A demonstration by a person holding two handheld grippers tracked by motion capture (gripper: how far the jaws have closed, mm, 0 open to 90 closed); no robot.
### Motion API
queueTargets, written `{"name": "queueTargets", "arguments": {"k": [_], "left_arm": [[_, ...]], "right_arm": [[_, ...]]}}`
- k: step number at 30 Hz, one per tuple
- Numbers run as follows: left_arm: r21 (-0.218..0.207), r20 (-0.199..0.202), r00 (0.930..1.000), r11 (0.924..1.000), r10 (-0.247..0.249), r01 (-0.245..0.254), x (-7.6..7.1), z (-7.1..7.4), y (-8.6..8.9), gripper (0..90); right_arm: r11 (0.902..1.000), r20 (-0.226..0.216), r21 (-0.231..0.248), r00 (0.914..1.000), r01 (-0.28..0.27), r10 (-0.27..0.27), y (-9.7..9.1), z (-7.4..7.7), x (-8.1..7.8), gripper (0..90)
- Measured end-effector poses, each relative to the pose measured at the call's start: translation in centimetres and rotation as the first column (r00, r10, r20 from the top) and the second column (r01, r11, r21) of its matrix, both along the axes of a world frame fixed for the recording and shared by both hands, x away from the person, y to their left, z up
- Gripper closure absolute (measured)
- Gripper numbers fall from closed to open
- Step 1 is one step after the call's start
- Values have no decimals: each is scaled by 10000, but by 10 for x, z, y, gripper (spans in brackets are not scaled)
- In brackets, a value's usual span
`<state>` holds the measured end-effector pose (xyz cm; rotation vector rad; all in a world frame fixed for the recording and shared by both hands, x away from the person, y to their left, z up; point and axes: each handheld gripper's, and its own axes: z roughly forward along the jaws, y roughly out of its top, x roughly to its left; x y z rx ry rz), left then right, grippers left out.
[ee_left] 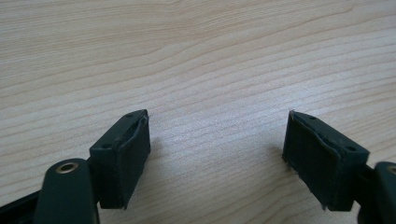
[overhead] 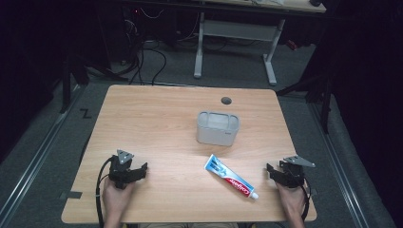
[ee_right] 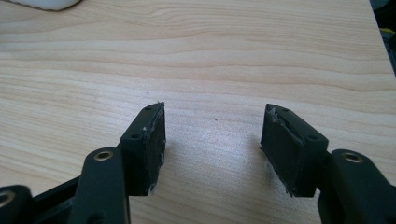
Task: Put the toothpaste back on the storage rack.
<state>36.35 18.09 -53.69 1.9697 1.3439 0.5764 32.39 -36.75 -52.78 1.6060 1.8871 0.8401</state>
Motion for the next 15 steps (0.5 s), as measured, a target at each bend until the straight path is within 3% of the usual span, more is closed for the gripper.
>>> {"name": "queueTargets", "arguments": {"k": [12, 15], "left_arm": [[-4, -1, 10000, 10000, -4, 4, 0, 0, 0, 234], [-3, -2, 10000, 10000, -4, 4, 0, 0, 0, 234]], "right_arm": [[9992, 617, -36, 9973, -409, 410, 5, 15, -12, 469], [9983, 836, -230, 9949, -541, 559, 9, 19, -15, 467]]}}
